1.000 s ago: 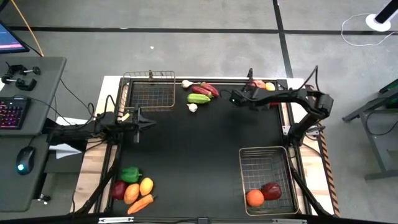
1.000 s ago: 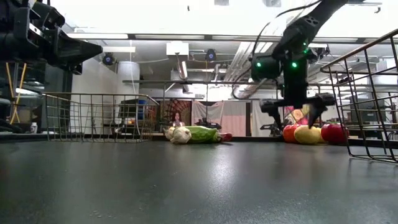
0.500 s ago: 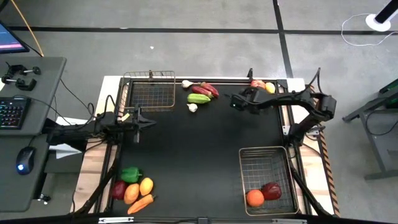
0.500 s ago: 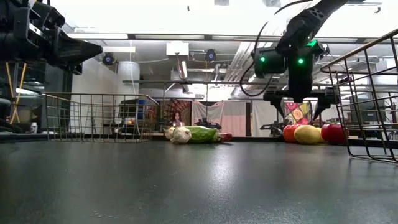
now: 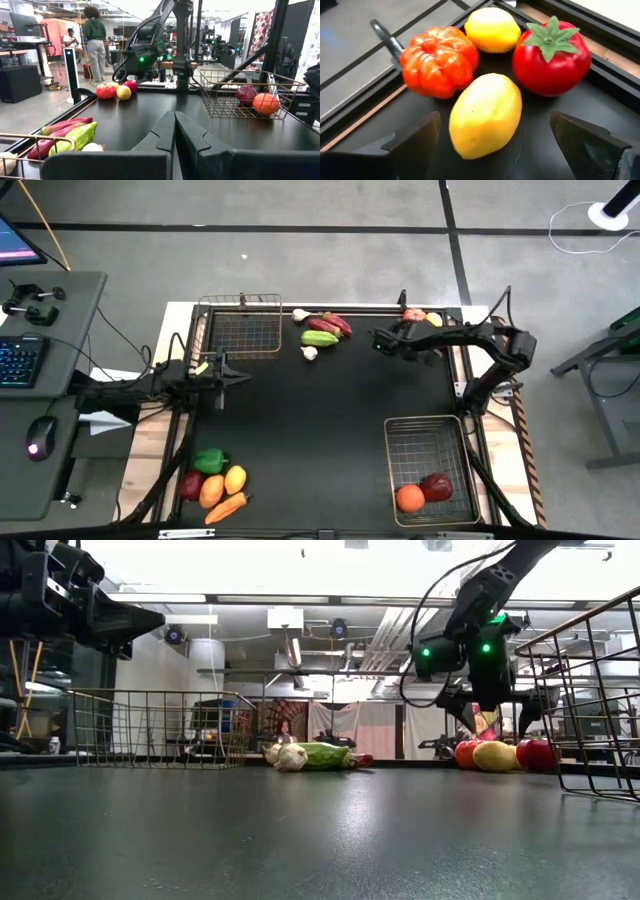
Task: Sort produce into baskets
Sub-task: Put the top left yellow lemon into the bottom wire basket
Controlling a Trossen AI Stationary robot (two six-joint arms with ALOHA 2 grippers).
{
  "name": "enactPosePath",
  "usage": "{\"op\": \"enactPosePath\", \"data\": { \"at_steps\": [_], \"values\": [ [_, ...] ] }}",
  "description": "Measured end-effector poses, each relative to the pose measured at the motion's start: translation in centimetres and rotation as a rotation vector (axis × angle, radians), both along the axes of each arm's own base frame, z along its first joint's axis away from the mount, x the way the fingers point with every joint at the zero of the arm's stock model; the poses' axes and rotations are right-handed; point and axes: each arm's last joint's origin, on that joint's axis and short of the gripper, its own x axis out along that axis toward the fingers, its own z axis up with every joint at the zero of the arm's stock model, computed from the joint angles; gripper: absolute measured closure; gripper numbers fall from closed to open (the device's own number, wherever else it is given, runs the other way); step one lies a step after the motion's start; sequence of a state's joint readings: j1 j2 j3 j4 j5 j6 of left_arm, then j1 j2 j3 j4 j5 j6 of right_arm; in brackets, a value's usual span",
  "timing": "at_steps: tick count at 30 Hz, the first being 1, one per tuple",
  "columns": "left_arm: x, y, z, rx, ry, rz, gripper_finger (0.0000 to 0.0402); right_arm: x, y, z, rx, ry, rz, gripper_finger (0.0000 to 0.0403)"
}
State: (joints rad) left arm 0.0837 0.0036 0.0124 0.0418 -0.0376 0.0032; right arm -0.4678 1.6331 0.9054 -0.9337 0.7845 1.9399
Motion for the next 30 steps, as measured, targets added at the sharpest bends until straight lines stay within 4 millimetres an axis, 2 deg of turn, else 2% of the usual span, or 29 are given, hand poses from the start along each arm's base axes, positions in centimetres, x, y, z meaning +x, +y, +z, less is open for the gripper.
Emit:
{"op": "enactPosePath", "data": {
  "at_steps": [12, 23, 30],
  "values": [
    [0.0, 0.0, 0.0, 0.0, 0.0, 0.0, 0.0401, -0.5, -1.7, -1.7, 0.007, 0.024, -0.09, 0.0031],
    [0.0, 0.0, 0.0, 0.0, 0.0, 0.0, 0.0401, -0.3, -2.7, -2.1, -0.035, -0.003, -0.108, 0.0031],
    [0.0, 0.0, 0.0, 0.0, 0.0, 0.0, 0.0401, -0.5, -2.8, -2.3, 0.05, 0.012, -0.08, 0.0031]
  ]
}}
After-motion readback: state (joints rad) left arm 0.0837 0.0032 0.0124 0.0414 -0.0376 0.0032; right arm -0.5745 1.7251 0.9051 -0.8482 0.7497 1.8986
